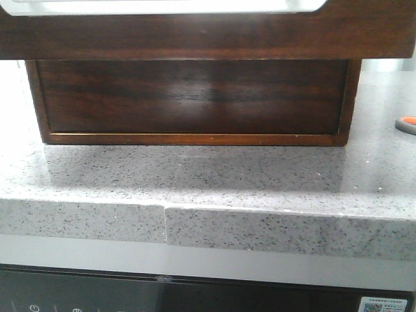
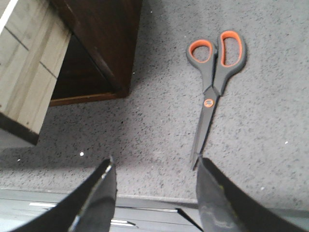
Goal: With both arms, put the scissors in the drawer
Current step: 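Lower the right gripper over the scissors' grey-orange handles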
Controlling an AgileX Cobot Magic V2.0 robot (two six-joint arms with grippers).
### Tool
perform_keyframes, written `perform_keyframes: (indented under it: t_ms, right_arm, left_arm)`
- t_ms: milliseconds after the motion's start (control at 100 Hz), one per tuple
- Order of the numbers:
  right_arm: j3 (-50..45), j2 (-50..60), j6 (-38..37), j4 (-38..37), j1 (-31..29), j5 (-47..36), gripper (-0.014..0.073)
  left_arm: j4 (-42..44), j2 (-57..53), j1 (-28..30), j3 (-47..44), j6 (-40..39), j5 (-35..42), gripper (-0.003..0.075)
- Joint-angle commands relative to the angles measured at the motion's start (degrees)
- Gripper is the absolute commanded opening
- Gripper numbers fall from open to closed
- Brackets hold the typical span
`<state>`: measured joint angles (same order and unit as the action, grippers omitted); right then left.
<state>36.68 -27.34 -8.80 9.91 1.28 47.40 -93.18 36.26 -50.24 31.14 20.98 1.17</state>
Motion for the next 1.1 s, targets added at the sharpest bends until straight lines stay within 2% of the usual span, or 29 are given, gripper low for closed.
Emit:
perform_keyframes:
  t_ms: [0, 130, 430, 860, 1090]
  right_arm:
    - [3.7, -2.5, 0.0, -1.8, -0.3, -3.3, 0.0331]
    - [8.3, -6.3, 0.0, -4.8, -0.3, -0.7, 0.0331]
    - [16.4, -17.2, 0.0, -7.2, -0.3, 3.0, 0.0331]
    - [20.8, -36.5, 0.0, -7.6, -2.0, 3.6, 0.0332]
    - [20.8, -44.2, 0.0, -7.8, -2.6, 1.7, 0.0333]
  left_arm:
    - [5.5, -0.4, -0.3, 1.8, 0.4, -1.2, 0.015]
    - [14.8, -0.4, -0.3, 2.4, 1.1, -1.8, -0.002]
    - [40.3, -0.3, -0.3, 8.3, 1.7, -5.0, -0.002]
    - [73.3, 3.0, 1.8, 22.0, 1.2, -25.1, -0.002]
    - [83.4, 3.0, 2.1, 26.2, 1.1, -31.6, -0.002]
